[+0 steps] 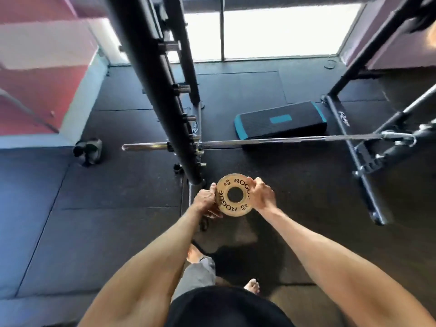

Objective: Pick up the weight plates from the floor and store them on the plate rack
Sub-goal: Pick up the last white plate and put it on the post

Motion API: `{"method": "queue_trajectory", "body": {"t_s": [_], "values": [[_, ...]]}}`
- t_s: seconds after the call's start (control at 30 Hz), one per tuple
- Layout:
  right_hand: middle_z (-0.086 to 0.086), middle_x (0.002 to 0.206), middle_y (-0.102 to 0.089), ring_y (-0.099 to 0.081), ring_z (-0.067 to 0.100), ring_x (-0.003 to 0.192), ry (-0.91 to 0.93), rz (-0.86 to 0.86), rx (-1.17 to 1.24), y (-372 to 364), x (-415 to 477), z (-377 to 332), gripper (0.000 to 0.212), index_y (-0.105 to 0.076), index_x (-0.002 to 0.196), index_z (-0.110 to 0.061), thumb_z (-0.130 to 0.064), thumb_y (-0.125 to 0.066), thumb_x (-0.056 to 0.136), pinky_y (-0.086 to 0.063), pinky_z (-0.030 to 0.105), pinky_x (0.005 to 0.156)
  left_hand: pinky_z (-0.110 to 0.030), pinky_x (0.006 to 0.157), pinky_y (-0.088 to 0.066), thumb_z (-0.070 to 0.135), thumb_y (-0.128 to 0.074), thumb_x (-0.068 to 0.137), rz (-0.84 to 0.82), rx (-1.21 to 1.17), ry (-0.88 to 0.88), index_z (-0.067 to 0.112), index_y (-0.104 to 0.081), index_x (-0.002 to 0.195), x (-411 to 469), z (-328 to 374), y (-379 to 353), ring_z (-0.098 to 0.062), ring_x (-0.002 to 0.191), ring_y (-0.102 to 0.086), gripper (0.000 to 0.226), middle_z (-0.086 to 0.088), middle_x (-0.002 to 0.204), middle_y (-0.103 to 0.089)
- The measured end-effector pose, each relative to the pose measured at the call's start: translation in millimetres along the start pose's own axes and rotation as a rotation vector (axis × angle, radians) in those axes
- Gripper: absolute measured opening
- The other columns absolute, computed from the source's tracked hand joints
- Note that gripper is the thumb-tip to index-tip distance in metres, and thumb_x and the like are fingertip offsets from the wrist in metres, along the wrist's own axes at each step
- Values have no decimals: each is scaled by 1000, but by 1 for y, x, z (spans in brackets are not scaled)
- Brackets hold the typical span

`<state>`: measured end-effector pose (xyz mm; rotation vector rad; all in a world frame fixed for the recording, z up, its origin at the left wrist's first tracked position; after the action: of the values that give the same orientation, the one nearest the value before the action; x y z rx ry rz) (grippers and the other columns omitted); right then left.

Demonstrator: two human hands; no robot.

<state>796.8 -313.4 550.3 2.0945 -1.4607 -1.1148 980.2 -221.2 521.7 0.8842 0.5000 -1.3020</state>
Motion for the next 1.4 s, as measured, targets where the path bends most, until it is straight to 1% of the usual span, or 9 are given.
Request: {"method": "queue_trajectory", "body": {"t_s": [0.1, 0.23, 0.4, 0.6, 0.77, 0.93, 1.1, 1.23, 1.4], "values": [[14, 110, -69, -63, 36, 100, 88, -80, -18, -47, 11, -72, 49, -58, 106, -10, -52, -33, 103, -40, 36, 72, -37, 67, -61, 42, -58, 96, 173, -121, -15, 0, -55, 129, -3, -24, 75, -30, 80, -71, 54, -24, 110, -65], [11, 105, -70, -63, 26, 89, 160, -193, 9, -117, 23, -167, 42, -62, 100, -11, -47, -41, 102, -44, 35, 73, -37, 65, -55, 51, -41, 101, 450, -326, -39, 4, -63, 76, -7, -58, 187, -30, 66, -65, 58, -20, 85, -68], [9, 87, -72, -70, 33, 80, 226, -269, 64, -212, 39, -287, 39, -63, 88, -18, -54, -49, 95, -57, 51, 72, -32, 54, -38, 41, -51, 101, 695, -473, -126, 16, -47, 51, -12, -87, 329, -14, 53, -48, 55, 3, 52, -51], [-1, 50, -63, -52, 12, 35, 375, -361, 180, -291, 31, -443, 30, -62, 102, -7, -35, -51, 102, -38, 21, 32, -35, 60, -50, 47, -56, 96, 761, -571, -169, 14, -67, 69, -12, -114, 493, -17, 56, -59, 44, 1, 59, -64], [5, 52, -64, -58, 16, 38, 439, -387, 192, -335, 44, -543, 31, -65, 94, -7, -32, -49, 102, -45, 24, 38, -30, 55, -49, 43, -56, 97, 791, -539, -211, 11, -71, 79, -10, -105, 604, -20, 58, -59, 40, -2, 62, -63], [3, 48, -61, -57, 18, 39, 446, -405, 213, -377, 86, -621, 32, -66, 88, -10, -30, -47, 103, -47, 26, 42, -42, 67, -56, 47, -59, 93, 806, -529, -209, 19, -71, 78, 20, -93, 695, -25, 65, -64, 35, -2, 64, -66], [8, 54, -64, -59, 20, 41, 432, -415, 309, -412, 146, -706, 30, -66, 90, -12, -30, -46, 104, -47, 27, 42, -33, 61, -51, 35, -62, 95, 819, -511, -275, 21, -70, 78, 64, -51, 798, -22, 63, -60, 24, 4, 63, -62], [10, 56, -64, -58, 24, 42, 436, -402, 423, -418, 203, -789, 25, -63, 90, -13, -30, -50, 103, -46, 29, 43, -7, 46, -43, 21, -60, 98, 860, -491, -337, 18, -67, 92, 91, 14, 885, -1, 56, -57, 9, 8, 71, -63], [7, 57, -66, -56, 22, 41, 484, -312, 556, -389, 269, -890, 19, -64, 95, -11, -27, -56, 100, -46, 28, 41, -22, 43, -46, 24, -65, 95, 866, -490, -474, 11, -68, 101, 134, 107, 979, -4, 40, -56, 14, -3, 66, -67]]}}
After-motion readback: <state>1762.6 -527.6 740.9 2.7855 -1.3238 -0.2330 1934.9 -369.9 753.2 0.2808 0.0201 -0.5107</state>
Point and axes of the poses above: each hand's wrist, its own x-axis towards the middle knuckle, its own y-axis out of the back of the hand, z = x × y, the point moved 10 cm from there along x, towards the middle knuckle
